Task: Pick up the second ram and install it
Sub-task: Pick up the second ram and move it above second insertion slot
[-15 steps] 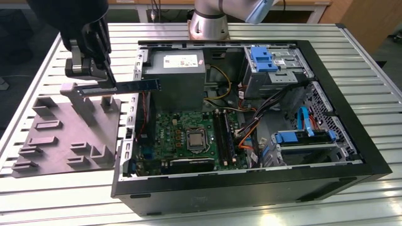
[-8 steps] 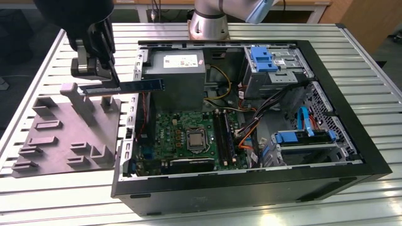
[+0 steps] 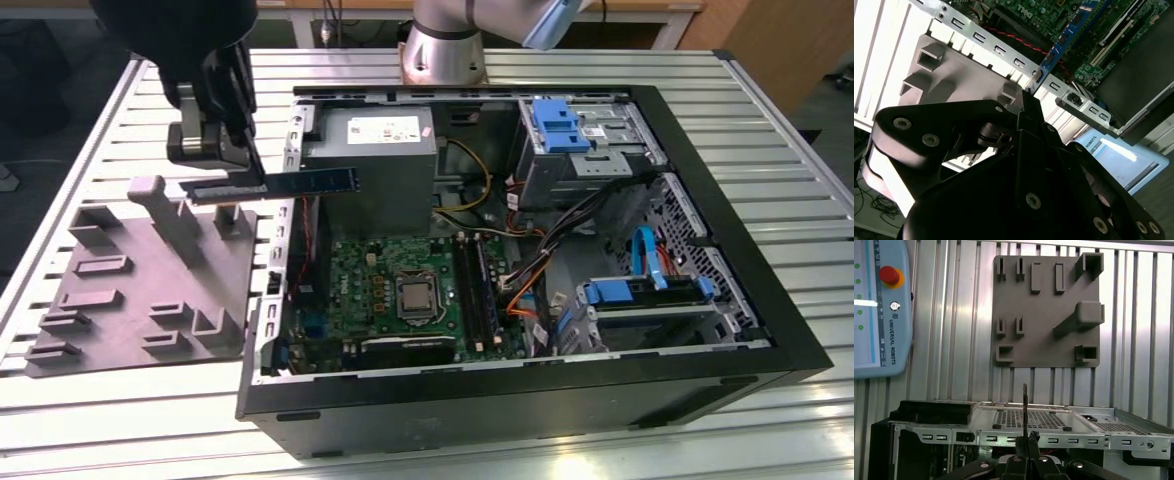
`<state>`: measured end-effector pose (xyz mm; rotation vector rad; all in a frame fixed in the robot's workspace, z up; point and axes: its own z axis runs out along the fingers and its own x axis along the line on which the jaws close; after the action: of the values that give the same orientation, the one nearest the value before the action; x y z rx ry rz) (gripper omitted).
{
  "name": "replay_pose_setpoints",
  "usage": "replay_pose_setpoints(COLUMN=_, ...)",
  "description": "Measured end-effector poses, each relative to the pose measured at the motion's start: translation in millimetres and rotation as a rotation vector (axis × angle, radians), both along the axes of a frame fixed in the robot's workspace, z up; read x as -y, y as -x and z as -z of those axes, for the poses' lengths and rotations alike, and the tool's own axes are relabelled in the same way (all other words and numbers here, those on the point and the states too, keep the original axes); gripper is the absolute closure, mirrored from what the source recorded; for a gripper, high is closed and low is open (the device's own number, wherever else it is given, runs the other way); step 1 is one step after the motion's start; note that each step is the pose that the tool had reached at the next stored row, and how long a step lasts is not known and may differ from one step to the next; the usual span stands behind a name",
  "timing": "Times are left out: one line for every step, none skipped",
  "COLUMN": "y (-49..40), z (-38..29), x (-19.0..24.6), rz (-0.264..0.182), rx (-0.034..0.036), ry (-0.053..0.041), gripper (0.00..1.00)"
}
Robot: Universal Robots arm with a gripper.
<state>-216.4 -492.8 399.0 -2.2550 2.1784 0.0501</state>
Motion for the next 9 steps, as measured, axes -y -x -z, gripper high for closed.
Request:
replay_pose_setpoints(y=-1.4, z=0.0, x=0.0, rz=0.0, rx=0.0, ry=0.0, gripper=0.89)
replay_pose_setpoints(y=-3.0, z=0.1, x=0.0, rz=0.0, rx=0.0, ry=-0.0001, gripper=0.89)
replay_pose_setpoints(y=-4.5, z=0.0, x=0.0, rz=0.0, rx=0.0, ry=0.0, gripper=0.89)
replay_pose_setpoints(y=-6.0, z=0.0, x=0.0, rz=0.0, rx=0.0, ry=0.0, gripper=0.89)
replay_pose_setpoints(y=-7.5, z=0.1, x=0.0, rz=0.0, rx=0.0, ry=0.0, gripper=0.89)
replay_pose_setpoints(y=-9.0, z=0.1, x=0.0, rz=0.0, rx=0.0, ry=-0.0001, gripper=0.89)
replay_pose_setpoints(y=-10.6, z=0.1, x=-0.1, rz=0.0, rx=0.0, ry=0.0, gripper=0.89)
replay_pose_setpoints(y=-12.3, z=0.1, x=-0.1, rz=0.0, rx=0.0, ry=0.0, gripper=0.89)
replay_pose_setpoints(y=-14.0, z=0.2, x=-0.2, rz=0.0, rx=0.0, ry=0.0, gripper=0.89)
